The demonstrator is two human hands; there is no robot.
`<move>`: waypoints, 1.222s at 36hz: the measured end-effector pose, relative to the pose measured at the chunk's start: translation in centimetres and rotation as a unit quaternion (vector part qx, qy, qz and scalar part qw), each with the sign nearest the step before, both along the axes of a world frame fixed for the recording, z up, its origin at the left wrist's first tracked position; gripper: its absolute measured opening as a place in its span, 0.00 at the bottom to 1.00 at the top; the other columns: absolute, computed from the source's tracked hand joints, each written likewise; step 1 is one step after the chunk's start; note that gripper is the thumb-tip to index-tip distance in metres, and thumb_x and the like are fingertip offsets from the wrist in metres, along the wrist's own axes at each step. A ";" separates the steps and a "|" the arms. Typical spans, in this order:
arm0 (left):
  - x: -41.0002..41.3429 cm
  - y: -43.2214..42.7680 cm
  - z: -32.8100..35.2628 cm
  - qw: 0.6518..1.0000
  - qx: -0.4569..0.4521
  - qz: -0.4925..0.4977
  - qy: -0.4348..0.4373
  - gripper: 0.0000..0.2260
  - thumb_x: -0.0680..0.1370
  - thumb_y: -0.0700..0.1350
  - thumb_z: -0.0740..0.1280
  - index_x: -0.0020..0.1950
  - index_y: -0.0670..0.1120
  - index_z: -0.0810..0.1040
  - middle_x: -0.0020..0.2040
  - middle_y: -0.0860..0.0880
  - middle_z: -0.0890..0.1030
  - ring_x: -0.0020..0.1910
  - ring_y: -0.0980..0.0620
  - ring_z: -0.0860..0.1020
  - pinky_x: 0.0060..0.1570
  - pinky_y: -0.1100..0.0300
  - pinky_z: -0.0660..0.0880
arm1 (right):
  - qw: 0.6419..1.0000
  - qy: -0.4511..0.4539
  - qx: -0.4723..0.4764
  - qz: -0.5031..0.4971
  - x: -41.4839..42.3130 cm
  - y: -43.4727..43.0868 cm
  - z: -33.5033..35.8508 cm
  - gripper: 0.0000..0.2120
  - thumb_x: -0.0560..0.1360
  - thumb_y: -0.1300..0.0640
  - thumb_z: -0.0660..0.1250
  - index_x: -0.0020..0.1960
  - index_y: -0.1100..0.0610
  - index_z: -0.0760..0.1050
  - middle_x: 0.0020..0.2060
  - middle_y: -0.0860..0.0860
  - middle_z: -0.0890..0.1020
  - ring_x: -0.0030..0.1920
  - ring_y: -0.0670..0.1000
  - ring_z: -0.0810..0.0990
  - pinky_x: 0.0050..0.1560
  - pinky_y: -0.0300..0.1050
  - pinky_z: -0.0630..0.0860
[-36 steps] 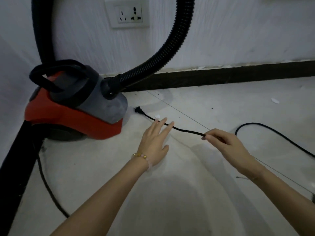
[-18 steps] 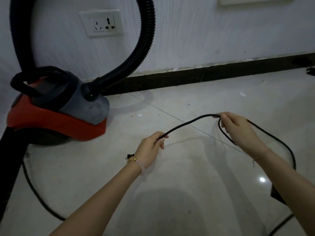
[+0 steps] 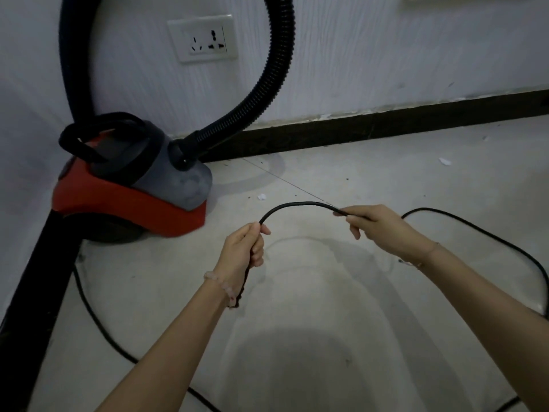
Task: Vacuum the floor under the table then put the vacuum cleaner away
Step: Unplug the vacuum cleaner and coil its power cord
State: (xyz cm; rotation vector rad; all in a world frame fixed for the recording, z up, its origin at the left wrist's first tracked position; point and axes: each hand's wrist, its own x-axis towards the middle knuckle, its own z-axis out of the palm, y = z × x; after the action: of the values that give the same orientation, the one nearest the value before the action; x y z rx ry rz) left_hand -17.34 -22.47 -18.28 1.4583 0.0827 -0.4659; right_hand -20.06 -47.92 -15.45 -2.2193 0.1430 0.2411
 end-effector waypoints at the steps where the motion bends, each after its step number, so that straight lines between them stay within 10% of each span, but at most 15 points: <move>1: -0.2 -0.2 -0.1 1.000 -0.008 0.004 0.016 0.14 0.83 0.45 0.54 0.42 0.43 0.74 0.24 0.54 0.65 0.22 0.58 0.62 0.22 0.67 0.61 | 1.000 0.010 0.005 0.001 -0.1 0.4 0.0 0.13 0.81 0.59 0.57 0.56 0.50 0.79 0.30 0.46 0.75 0.29 0.44 0.66 0.32 0.33 0.63; 10: -1.5 -3.1 -0.7 0.995 0.082 0.055 0.028 0.05 0.82 0.43 0.58 0.53 0.44 0.71 0.41 0.49 0.75 0.38 0.52 0.75 0.45 0.58 0.76 | 0.984 0.006 0.176 -0.032 -1.0 4.0 1.8 0.14 0.82 0.58 0.55 0.60 0.52 0.77 0.31 0.48 0.69 0.27 0.42 0.64 0.29 0.34 0.61; 19: -2.2 -2.1 0.1 0.984 0.146 -0.023 -0.095 0.13 0.82 0.47 0.56 0.40 0.47 0.75 0.28 0.52 0.64 0.25 0.57 0.61 0.26 0.64 0.60 | 0.994 -0.086 -0.003 -0.072 0.5 2.2 2.7 0.15 0.81 0.58 0.56 0.62 0.52 0.78 0.31 0.47 0.72 0.31 0.45 0.67 0.33 0.38 0.64; 24: -2.3 -3.6 1.5 0.999 -0.035 0.012 0.009 0.09 0.82 0.46 0.57 0.49 0.46 0.76 0.34 0.50 0.70 0.24 0.58 0.62 0.23 0.67 0.58 | 0.999 -0.037 -0.004 -0.008 0.0 4.0 1.8 0.20 0.80 0.62 0.55 0.67 0.48 0.73 0.30 0.45 0.72 0.27 0.43 0.67 0.28 0.33 0.65; 29: -1.4 -3.3 2.1 0.985 -0.147 0.030 0.089 0.16 0.77 0.47 0.66 0.64 0.46 0.76 0.53 0.51 0.79 0.49 0.54 0.77 0.50 0.60 0.71 | 0.996 0.002 0.060 0.064 -3.0 7.7 0.4 0.25 0.80 0.64 0.55 0.71 0.42 0.63 0.32 0.48 0.75 0.32 0.46 0.77 0.38 0.35 0.77; 34: -1.5 -2.8 2.3 0.987 -0.143 -0.020 0.063 0.11 0.76 0.41 0.66 0.57 0.42 0.80 0.60 0.52 0.81 0.63 0.56 0.75 0.60 0.53 0.73 | 0.987 0.031 0.153 0.027 -4.5 9.0 -0.1 0.12 0.79 0.65 0.61 0.54 0.54 0.79 0.34 0.49 0.81 0.32 0.48 0.80 0.39 0.40 0.80; 39: -1.8 -3.5 3.0 0.988 -0.127 -0.074 0.046 0.04 0.74 0.41 0.69 0.46 0.42 0.82 0.53 0.49 0.84 0.55 0.59 0.80 0.50 0.64 0.77 | 0.969 0.073 0.235 0.012 -4.8 9.3 -0.5 0.08 0.79 0.63 0.62 0.46 0.60 0.81 0.36 0.53 0.83 0.30 0.45 0.80 0.36 0.37 0.79; 44: -0.7 -3.2 4.0 0.987 -0.158 0.031 -0.006 0.07 0.77 0.39 0.64 0.41 0.42 0.78 0.36 0.48 0.83 0.43 0.51 0.83 0.57 0.49 0.77 | 0.959 0.137 0.240 0.057 -5.8 8.8 -1.5 0.16 0.81 0.53 0.59 0.43 0.59 0.81 0.31 0.50 0.81 0.31 0.44 0.78 0.37 0.35 0.73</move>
State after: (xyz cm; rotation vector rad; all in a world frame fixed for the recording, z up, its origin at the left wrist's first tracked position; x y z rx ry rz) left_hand -18.00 -25.62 -14.23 1.1442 0.0424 -0.3990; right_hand -25.90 -39.11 -16.94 -1.7051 0.0954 0.5845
